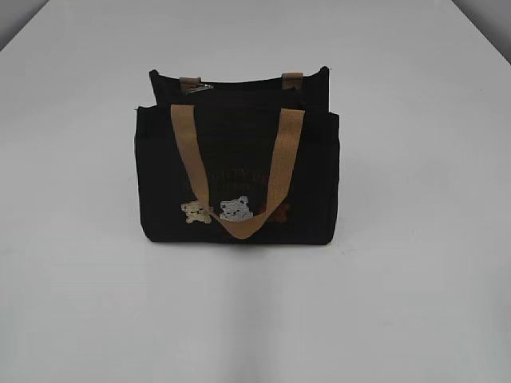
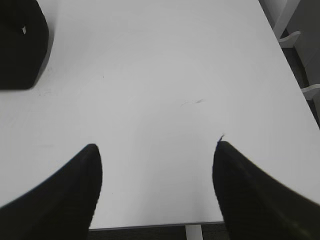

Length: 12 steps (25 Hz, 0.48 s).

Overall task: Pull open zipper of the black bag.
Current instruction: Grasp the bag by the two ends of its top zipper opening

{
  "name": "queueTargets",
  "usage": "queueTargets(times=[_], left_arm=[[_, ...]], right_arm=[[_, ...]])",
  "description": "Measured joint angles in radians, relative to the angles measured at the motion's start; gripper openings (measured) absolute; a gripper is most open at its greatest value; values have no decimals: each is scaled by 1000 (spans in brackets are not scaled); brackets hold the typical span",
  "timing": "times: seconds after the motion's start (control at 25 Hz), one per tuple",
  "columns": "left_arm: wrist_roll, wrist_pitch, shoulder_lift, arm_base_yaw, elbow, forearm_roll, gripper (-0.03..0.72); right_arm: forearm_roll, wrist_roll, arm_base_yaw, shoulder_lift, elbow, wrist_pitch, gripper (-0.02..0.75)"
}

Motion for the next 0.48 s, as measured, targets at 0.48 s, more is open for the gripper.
queueTargets(times=[0.48], left_arm=[[0,0,0,0,0,0,57]], right_arm=[[0,0,0,0,0,0,540]])
